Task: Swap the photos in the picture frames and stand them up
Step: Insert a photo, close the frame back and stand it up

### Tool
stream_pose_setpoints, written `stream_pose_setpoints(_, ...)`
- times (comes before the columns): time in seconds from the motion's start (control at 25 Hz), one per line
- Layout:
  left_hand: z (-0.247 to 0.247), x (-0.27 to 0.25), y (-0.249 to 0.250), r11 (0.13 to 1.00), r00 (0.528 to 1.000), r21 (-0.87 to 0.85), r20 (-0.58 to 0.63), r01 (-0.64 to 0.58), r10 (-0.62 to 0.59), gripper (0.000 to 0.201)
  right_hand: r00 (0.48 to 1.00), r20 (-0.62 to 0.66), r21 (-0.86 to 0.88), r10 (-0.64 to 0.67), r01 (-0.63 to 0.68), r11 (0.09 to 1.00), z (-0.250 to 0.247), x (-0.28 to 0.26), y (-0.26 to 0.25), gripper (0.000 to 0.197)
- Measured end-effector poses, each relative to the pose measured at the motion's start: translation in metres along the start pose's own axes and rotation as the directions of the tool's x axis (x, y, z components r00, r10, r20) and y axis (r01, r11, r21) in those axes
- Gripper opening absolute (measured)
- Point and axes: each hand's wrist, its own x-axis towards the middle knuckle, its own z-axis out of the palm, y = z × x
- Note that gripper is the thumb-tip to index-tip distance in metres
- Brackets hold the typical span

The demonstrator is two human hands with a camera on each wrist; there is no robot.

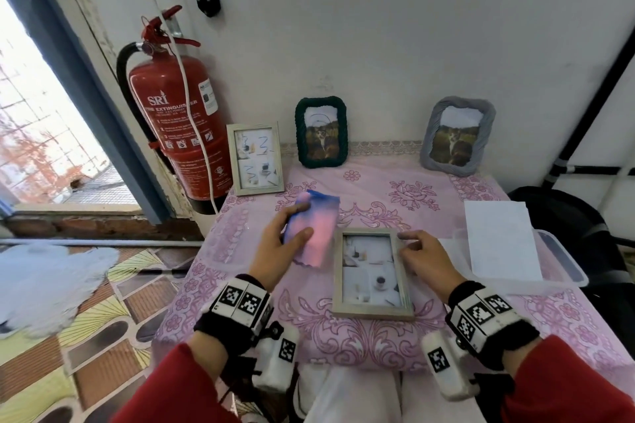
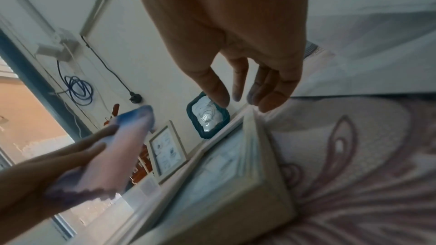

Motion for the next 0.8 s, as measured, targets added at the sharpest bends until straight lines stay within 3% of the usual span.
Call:
stream_pose_setpoints(0.16,-0.057,0.013,-0.002,0.997,0.998,0.073,-0.064,-0.024,0.028,0.049,0.991,0.119,-0.164,0.067,-0.047,0.985,0.000,0.000,0.011,0.055)
stream_pose_setpoints(0.28,-0.089,0.023,-0.014,0.976,0.984,0.216,-0.176,0.018,0.021,0.050,0.987,0.157,-0.274,0.010,0.034,0.961,-0.002,0.001,0.012,0.058)
stream_pose_setpoints(0.36,-0.101,0.028,-0.024,0.957,0.979,0.279,-0.201,0.075,-0.018,0.051,0.984,0.174,-0.253,0.027,0.018,0.967,-0.005,0.002,0.013,0.058)
stream_pose_setpoints(0.52,-0.108,0.030,-0.043,0.916,0.980,0.353,-0.123,0.191,-0.157,0.056,0.982,0.181,-0.181,0.052,-0.019,0.983,-0.008,0.003,0.017,0.062)
stream_pose_setpoints(0.68,-0.106,0.031,-0.045,0.873,0.981,0.455,-0.004,0.173,-0.192,0.059,0.983,0.180,-0.163,0.032,-0.002,0.987,-0.007,0.003,0.020,0.062)
stream_pose_setpoints(0.8,-0.103,0.032,-0.041,0.882,0.960,0.395,0.004,0.256,-0.280,0.056,0.984,0.175,-0.148,0.029,-0.003,0.989,-0.006,0.004,0.022,0.060)
